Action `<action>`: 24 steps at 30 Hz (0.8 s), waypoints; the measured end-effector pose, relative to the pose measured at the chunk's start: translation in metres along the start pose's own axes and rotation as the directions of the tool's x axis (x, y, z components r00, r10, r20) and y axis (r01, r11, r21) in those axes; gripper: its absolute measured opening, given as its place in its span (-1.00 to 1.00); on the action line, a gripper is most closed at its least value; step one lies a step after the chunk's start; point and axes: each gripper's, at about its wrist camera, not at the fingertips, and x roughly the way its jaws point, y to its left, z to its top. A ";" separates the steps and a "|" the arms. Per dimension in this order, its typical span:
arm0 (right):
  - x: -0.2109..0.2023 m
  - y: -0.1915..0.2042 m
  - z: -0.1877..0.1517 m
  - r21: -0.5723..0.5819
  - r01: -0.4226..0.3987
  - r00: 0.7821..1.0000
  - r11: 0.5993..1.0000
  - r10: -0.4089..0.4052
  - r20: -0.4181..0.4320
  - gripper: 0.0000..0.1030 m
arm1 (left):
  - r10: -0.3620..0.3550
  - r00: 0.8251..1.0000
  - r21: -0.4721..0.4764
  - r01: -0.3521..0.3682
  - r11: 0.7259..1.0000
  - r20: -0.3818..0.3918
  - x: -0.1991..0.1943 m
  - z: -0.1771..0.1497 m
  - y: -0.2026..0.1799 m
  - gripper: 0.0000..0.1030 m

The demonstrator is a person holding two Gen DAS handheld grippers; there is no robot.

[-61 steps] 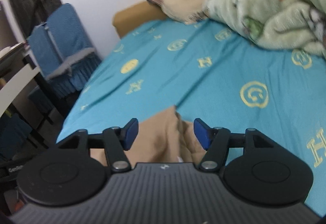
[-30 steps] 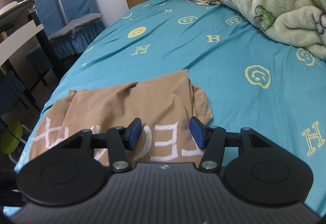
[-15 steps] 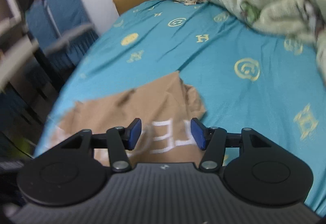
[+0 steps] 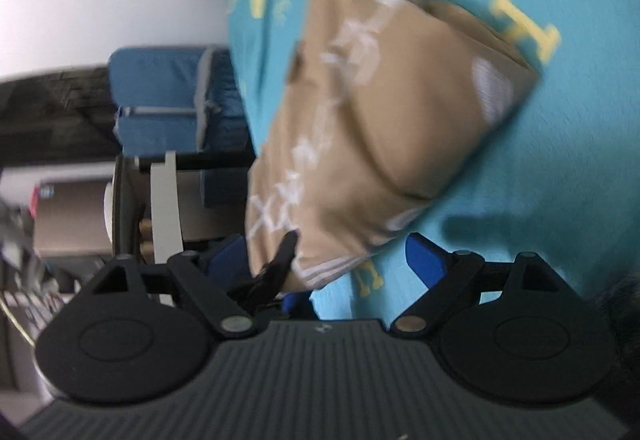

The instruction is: Fold clothes

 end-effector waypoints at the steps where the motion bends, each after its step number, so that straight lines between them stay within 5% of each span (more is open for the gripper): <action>1: 0.001 -0.004 0.002 0.020 0.003 1.000 1.000 -0.003 0.013 0.75 | -0.001 1.000 -0.002 0.001 1.000 0.001 0.000 0.000 0.000 -0.64; 7: -0.008 -0.012 0.012 0.068 0.009 0.991 0.998 -0.018 0.135 0.60 | -0.008 1.000 -0.011 0.008 1.000 0.001 -0.002 0.001 0.004 -0.64; 14: -0.016 -0.015 0.014 0.061 0.038 0.973 0.997 -0.051 0.226 -0.43 | -0.022 1.000 -0.002 0.022 1.000 -0.001 -0.004 0.002 0.004 -0.65; 16: -0.020 -0.013 0.013 0.050 0.045 0.967 0.998 -0.056 0.250 -0.56 | -0.026 1.000 0.011 0.026 1.000 -0.006 -0.008 0.001 -0.002 -0.65; 24: -0.103 0.032 -0.015 -0.093 -0.012 0.928 0.996 0.046 0.370 -0.65 | -0.121 0.990 0.074 0.127 0.989 -0.071 -0.054 -0.028 -0.065 -0.66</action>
